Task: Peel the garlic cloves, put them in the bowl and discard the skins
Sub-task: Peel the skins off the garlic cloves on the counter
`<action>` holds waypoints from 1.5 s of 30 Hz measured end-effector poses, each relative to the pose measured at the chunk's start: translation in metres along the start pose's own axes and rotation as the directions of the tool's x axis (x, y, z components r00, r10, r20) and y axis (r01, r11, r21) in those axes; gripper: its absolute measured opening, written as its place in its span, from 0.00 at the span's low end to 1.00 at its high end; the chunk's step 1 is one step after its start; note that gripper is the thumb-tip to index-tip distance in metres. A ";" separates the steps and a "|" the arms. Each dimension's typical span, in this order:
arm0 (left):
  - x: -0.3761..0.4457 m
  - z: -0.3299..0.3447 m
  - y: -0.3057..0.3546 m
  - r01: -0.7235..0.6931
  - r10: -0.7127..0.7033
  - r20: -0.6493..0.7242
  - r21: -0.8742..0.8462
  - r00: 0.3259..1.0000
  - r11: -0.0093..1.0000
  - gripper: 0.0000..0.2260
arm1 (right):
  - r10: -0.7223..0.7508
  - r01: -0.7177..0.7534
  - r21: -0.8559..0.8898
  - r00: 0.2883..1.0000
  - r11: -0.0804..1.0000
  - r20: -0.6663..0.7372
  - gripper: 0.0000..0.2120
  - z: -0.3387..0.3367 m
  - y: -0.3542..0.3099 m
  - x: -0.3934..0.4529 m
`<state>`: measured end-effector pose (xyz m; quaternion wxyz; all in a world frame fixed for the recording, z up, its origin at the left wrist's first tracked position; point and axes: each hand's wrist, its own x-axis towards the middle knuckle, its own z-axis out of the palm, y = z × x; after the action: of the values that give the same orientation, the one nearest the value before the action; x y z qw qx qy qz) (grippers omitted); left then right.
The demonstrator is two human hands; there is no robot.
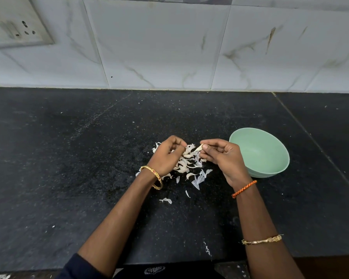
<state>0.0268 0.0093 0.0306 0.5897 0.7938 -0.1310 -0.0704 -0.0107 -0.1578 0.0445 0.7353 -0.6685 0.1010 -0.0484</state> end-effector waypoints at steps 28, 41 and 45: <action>-0.003 0.019 0.008 0.085 -0.103 -0.055 -0.257 0.993 0.963 0.07 | -0.071 0.059 -0.157 0.995 0.986 -0.071 0.06 0.022 0.003 -0.004; -0.004 0.017 0.013 0.434 -0.448 0.067 -0.413 0.891 0.801 0.06 | -0.168 0.146 -0.419 0.986 0.896 -0.014 0.12 0.024 0.012 -0.015; -0.003 0.014 0.015 0.486 -0.468 0.165 -0.480 0.868 0.730 0.05 | -0.182 0.182 -0.478 0.982 0.859 0.047 0.08 0.028 0.016 -0.023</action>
<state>0.0188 -0.0070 0.0405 0.7368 0.6157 0.0905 -0.2643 -0.0278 -0.1240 0.0330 0.5385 -0.8364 0.0463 -0.0912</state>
